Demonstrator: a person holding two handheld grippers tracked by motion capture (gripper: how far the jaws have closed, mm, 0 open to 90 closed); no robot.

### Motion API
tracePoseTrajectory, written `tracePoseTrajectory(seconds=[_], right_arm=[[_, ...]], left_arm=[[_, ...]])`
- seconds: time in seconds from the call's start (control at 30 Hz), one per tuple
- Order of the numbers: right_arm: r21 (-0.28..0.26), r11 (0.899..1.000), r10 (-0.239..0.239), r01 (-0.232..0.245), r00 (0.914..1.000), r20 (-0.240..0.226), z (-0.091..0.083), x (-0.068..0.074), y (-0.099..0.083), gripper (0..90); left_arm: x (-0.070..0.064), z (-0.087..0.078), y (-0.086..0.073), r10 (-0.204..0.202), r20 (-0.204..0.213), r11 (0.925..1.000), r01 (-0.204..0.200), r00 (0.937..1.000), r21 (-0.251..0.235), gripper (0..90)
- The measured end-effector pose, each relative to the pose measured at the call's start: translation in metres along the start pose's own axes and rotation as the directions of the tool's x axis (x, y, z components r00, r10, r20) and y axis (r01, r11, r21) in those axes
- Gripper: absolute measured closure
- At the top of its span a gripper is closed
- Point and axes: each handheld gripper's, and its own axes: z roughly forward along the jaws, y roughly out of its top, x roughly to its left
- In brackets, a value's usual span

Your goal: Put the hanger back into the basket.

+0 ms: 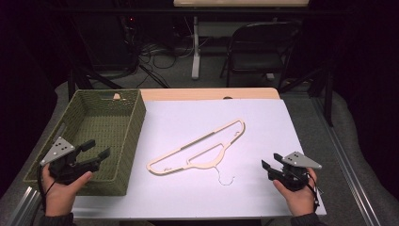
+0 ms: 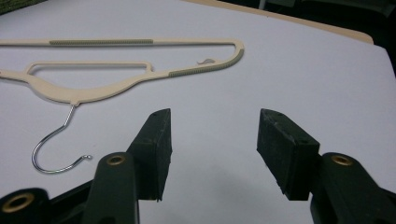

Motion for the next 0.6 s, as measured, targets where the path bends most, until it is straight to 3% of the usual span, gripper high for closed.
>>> tracePoseTrajectory(seconds=[0.13, 0.2, 0.4, 0.47, 0.5, 0.6], right_arm=[[0.014, 1.0, -0.012, 0.012, 0.9999, -0.004, 0.0, -0.003, -0.001, 48.0], [0.044, 0.998, -0.042, 0.045, 0.9967, -0.069, -0.001, -0.002, 0.003, 53.4], [0.062, 0.986, -0.151, 0.156, 0.9851, -0.082, -0.004, 0.005, 0.02, 54.8], [0.062, 0.982, -0.171, 0.177, 0.9812, -0.09, -0.004, 0.006, 0.031, 54.2], [0.097, 0.979, -0.17, 0.18, 0.98, -0.103, -0.007, 0.004, 0.038, 53.2], [0.065, 0.982, -0.165, 0.176, 0.9753, -0.147, -0.007, 0.004, 0.061, 56.5]], left_arm=[[-0.002, 0.0, 0.001, -0.008, 0.013, 1.0, 0.008, 0.9999, -0.001, 33.7], [-0.003, -0.002, 0.003, -0.011, 0.02, 0.9999, 0.011, 0.9997, -0.006, 33.7], [-0.008, -0.003, 0.01, -0.007, 0.047, 0.9996, 0.008, 0.9989, -0.027, 34.7], [-0.01, -0.003, 0.014, -0.003, 0.07, 0.9998, 0.005, 0.9975, -0.02, 35.9], [-0.012, -0.002, 0.015, 0.001, 0.076, 0.9999, 0.0, 0.9971, -0.016, 35.9], [-0.014, 0.001, 0.021, -0.005, 0.071, 1.0, 0.005, 0.9975, -0.007, 35.9]])
